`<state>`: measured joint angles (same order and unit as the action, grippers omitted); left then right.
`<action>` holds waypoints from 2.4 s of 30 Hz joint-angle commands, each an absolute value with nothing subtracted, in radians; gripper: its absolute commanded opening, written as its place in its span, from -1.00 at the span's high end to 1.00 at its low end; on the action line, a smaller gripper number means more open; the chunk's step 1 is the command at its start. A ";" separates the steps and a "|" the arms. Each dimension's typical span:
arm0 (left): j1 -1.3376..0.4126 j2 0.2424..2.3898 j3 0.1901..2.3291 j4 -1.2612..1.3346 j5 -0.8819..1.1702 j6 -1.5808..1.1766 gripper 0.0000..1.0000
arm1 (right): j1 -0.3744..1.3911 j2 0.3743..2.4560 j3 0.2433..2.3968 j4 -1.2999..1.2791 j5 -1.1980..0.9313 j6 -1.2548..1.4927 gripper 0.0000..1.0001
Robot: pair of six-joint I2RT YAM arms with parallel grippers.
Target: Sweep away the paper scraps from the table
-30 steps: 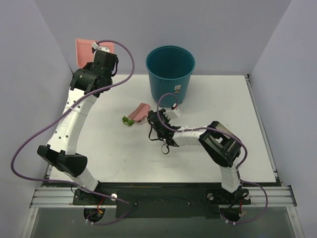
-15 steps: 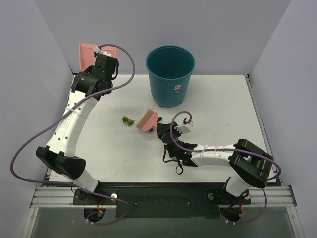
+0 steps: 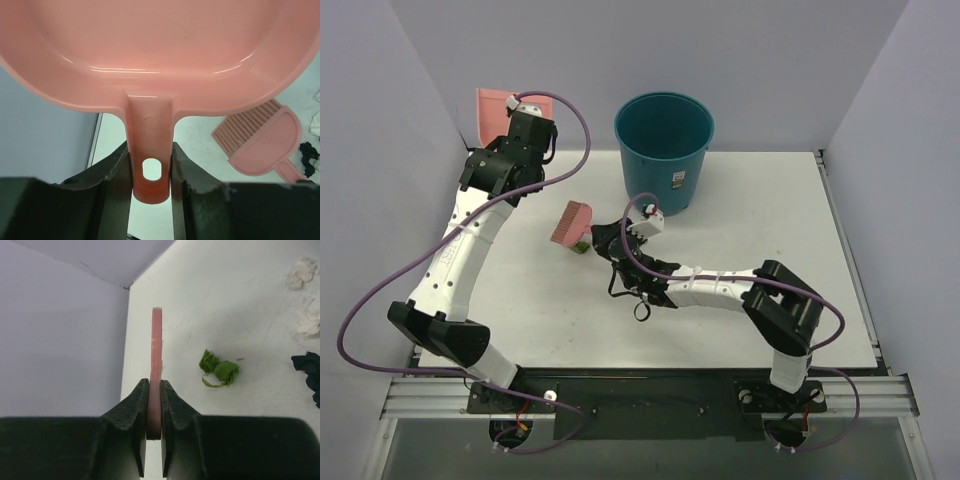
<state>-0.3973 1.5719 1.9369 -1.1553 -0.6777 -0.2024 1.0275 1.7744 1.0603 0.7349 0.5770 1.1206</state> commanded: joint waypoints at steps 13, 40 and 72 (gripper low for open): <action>-0.393 1.531 1.904 -1.109 -0.706 -0.199 1.00 | 0.985 1.711 0.804 0.730 0.617 1.172 1.00; -0.393 1.554 1.934 -1.140 -0.695 -0.207 1.00 | 0.842 1.856 1.071 0.681 0.715 1.393 1.00; -0.443 1.565 1.744 -1.129 -0.575 -0.198 1.00 | 0.927 1.398 0.474 0.770 0.667 1.498 1.00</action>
